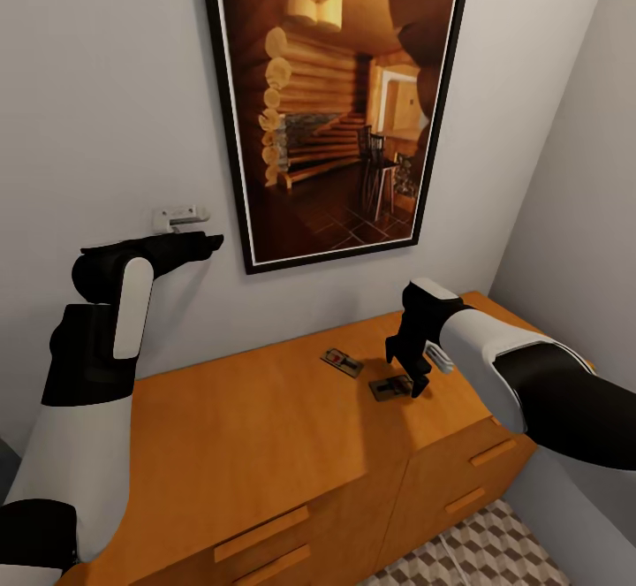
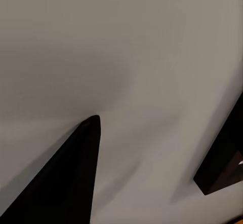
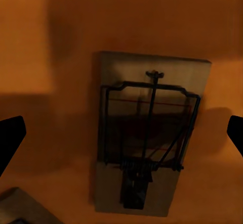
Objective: Take the four mousetraps from the cabinet in the bathroom and place them on the bathroom floor. Make sure all four end up on the same floor surface, and ensure that at least two of them are either under or directly next to the same bathroom sink.
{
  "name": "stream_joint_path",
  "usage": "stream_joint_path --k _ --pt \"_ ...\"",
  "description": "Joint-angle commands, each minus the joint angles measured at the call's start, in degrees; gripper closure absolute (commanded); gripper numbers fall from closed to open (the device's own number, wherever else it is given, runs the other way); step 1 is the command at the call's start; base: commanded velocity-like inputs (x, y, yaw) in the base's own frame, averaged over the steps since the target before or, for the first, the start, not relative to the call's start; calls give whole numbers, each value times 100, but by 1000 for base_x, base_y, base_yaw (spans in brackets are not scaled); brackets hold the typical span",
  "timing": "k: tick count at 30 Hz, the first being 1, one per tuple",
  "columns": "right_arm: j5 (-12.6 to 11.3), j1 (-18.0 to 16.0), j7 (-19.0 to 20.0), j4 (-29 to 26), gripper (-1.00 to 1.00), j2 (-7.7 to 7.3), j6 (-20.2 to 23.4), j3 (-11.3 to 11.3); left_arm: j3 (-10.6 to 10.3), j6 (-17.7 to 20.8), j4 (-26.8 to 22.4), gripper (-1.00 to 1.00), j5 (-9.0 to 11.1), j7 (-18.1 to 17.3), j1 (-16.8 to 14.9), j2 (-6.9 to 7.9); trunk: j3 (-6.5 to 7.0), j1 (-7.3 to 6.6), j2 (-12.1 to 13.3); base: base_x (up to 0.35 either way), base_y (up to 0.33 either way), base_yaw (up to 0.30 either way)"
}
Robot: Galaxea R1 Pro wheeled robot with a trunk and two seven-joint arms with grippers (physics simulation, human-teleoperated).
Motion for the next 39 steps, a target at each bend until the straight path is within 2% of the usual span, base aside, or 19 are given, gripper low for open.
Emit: stream_joint_path --k 1,26,29,39 --pt "-38 -3 -22 -2 -100 1 60 49 -7 23 -3 -100 32 64 -5 4 -7 1 -4 0 0 0" --pt "-36 23 -15 -2 -100 8 66 57 0 23 -3 -100 40 64 3 -1 -7 1 -4 0 0 0" --pt "-36 27 -14 -2 -100 11 67 57 0 23 -3 -100 40 64 3 -1 -61 66 -124 0 0 0" --pt "-36 31 -14 -2 -100 8 67 56 0 23 -3 -100 40 64 4 -1 -61 66 -124 0 0 0"
